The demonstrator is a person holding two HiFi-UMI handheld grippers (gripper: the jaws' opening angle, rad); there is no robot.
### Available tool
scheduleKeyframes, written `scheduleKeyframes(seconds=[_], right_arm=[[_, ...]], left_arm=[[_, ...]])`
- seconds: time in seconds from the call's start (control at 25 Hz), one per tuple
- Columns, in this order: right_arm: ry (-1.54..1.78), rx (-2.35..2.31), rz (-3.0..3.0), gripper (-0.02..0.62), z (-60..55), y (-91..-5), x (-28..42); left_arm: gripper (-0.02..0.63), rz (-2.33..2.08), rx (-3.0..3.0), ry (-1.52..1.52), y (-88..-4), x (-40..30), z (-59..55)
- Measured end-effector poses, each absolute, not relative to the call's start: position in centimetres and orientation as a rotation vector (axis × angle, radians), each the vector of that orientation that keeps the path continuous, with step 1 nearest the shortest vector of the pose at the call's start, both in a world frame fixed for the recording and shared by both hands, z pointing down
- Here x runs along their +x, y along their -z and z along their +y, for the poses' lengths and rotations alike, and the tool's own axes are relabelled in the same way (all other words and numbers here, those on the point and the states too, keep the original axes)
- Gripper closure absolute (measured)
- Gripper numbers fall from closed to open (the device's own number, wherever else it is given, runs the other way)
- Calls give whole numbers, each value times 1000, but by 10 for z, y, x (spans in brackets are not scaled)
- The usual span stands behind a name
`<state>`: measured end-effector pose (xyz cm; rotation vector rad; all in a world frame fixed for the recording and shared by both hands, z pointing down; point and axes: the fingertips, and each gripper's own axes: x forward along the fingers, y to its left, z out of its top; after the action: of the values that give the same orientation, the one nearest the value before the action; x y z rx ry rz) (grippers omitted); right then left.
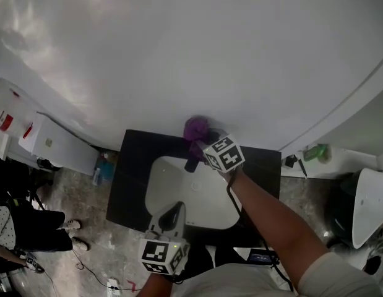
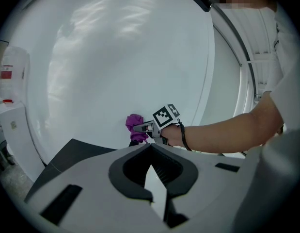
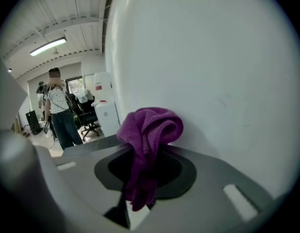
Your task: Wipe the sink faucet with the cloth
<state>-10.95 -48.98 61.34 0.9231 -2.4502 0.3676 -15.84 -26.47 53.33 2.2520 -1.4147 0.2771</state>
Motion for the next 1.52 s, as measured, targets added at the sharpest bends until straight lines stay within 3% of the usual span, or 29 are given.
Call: scheduleKeyframes(seconds=[0.36,0.56,0.92,1.52], right_arm=[[-527,614,-2474,502,-345,-656,-153],[-520,675,-2615,500,-314,-565,-123],[-260,962,-2847,499,-287,-351,-51],[-253,1041,-2835,503,-275,-329,-27]], left_arm=[[598,-1414,2270,-256,-527,-164,-267],[598,-1396,2342,-237,-497,-151,-268],[598,-1363,2582,-120,-370,-114,-290],[598,-1383,2631,-130,-339,-88,-298]])
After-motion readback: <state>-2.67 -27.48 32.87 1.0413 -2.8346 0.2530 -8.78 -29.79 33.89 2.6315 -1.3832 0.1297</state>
